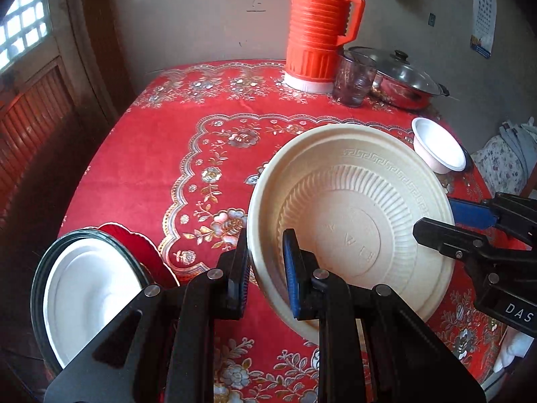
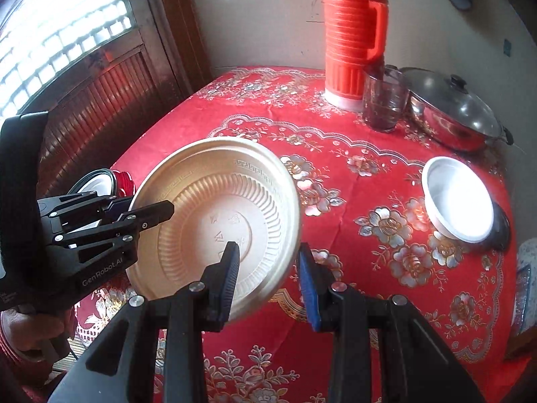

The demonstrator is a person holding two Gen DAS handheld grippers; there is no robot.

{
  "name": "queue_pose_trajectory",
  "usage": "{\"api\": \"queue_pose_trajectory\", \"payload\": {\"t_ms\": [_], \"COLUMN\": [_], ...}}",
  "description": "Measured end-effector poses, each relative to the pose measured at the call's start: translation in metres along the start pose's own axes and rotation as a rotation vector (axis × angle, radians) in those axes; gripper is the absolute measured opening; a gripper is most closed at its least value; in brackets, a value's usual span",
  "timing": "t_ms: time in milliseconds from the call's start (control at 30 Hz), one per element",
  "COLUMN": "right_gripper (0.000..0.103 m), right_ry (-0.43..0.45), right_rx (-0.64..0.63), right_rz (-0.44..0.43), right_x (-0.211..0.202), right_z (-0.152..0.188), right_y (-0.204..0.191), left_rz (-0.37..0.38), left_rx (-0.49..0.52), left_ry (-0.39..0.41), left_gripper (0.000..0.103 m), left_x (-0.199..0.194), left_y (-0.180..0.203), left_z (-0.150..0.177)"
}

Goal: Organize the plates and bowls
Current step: 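Lift the beige plate with the left gripper and carry it toward the stack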

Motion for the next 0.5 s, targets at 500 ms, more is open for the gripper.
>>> {"api": "queue_pose_trajectory", "payload": {"t_ms": [500], "right_gripper": [0.039], "right_ry": [0.011], "right_rx": [-0.116], "right_rz": [-0.062], "right_x": [0.009], "right_z": [-0.015], "right_y": [-0.068], "left_rz": [-0.06], "left_rx": [-0.09], "left_ry": [0.041], "left_gripper": [0.018], "left_x": [-0.029], "left_y": [-0.06], "left_z": [0.019]}}
Point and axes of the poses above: each gripper's, at about its wrist camera, not at the fingertips, and x roughly the way its jaws point, y to its right, z to its underside, the point moved 7 cm from there along x, roughly the way its jaws point, and after that the axes turned 4 degrees about x, right-handed, at the moved point
